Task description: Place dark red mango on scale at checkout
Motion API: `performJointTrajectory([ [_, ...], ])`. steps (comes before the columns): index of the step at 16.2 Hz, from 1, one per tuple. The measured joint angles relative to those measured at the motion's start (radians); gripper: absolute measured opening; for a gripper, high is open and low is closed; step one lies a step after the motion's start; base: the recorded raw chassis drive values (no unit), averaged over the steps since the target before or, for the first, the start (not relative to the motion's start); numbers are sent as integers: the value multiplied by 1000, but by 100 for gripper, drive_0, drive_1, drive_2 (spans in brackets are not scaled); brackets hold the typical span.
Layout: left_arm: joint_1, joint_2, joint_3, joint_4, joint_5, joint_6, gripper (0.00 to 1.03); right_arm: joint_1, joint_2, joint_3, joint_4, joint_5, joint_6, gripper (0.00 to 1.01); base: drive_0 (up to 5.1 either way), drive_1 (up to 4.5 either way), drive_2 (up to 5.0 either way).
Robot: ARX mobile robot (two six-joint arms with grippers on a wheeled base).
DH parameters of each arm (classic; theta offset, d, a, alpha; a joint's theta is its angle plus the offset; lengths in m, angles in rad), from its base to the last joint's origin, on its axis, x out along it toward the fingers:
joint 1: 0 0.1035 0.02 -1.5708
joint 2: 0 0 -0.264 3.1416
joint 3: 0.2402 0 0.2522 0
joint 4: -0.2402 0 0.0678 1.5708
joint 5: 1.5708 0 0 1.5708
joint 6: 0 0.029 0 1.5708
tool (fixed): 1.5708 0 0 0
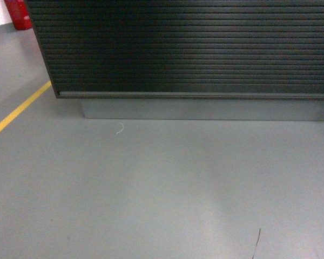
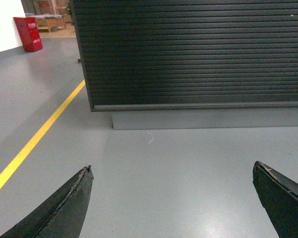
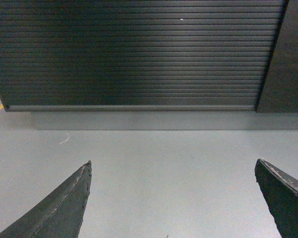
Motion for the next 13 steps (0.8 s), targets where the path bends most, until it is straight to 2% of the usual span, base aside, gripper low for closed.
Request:
performJointTrajectory([
  [13, 0, 0, 0, 3, -1, 0, 98, 0, 0, 0, 3, 0, 0, 98, -3, 427, -433],
])
